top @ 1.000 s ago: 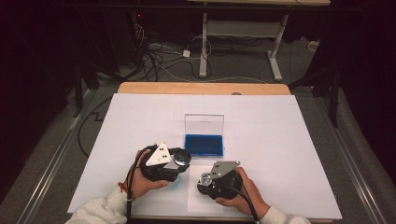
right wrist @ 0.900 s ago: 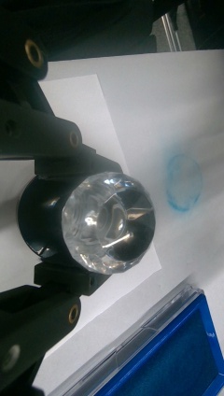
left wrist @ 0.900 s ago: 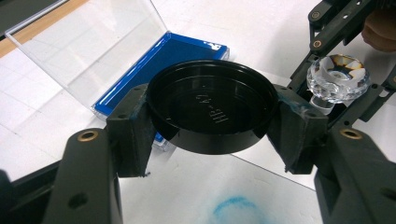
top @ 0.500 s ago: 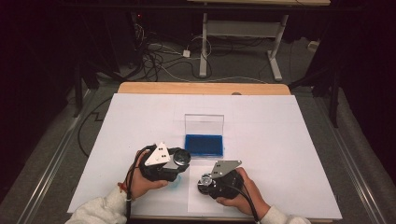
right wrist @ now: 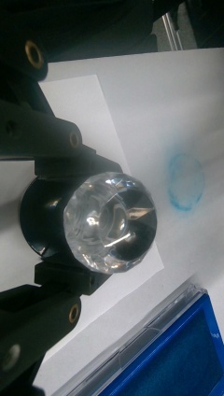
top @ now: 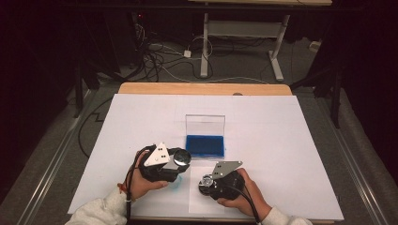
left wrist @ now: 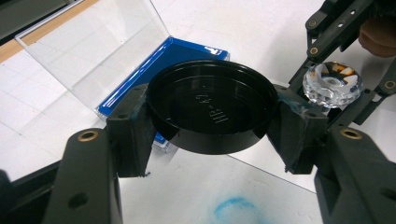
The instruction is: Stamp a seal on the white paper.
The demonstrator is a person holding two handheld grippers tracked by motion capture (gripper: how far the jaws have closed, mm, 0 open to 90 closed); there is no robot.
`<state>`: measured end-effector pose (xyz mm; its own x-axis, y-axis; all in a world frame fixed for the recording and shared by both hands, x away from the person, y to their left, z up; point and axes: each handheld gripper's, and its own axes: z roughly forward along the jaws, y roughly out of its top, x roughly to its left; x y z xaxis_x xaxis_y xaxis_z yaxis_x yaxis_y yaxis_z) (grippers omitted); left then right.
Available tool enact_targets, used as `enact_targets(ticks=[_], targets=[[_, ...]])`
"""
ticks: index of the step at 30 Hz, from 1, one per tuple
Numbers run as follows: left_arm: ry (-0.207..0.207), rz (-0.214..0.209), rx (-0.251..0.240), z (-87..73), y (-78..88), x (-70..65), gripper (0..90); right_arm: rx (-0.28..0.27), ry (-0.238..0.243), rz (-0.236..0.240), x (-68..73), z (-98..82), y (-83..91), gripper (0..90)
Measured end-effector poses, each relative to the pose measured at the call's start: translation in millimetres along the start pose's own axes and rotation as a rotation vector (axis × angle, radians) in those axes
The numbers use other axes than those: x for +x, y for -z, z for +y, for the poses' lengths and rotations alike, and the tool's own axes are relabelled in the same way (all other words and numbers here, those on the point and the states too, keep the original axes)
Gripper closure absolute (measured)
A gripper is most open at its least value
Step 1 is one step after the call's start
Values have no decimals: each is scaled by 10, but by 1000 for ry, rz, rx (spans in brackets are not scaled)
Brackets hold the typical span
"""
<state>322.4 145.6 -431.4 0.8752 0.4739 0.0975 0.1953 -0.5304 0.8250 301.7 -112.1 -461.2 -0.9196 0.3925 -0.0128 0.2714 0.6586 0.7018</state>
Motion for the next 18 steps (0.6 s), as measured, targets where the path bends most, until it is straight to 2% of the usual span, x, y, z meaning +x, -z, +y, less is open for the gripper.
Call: enact_targets(ticks=[18], targets=[[1,-3,2,-1,1,2,367,12,1,1,-1,14,5,596]])
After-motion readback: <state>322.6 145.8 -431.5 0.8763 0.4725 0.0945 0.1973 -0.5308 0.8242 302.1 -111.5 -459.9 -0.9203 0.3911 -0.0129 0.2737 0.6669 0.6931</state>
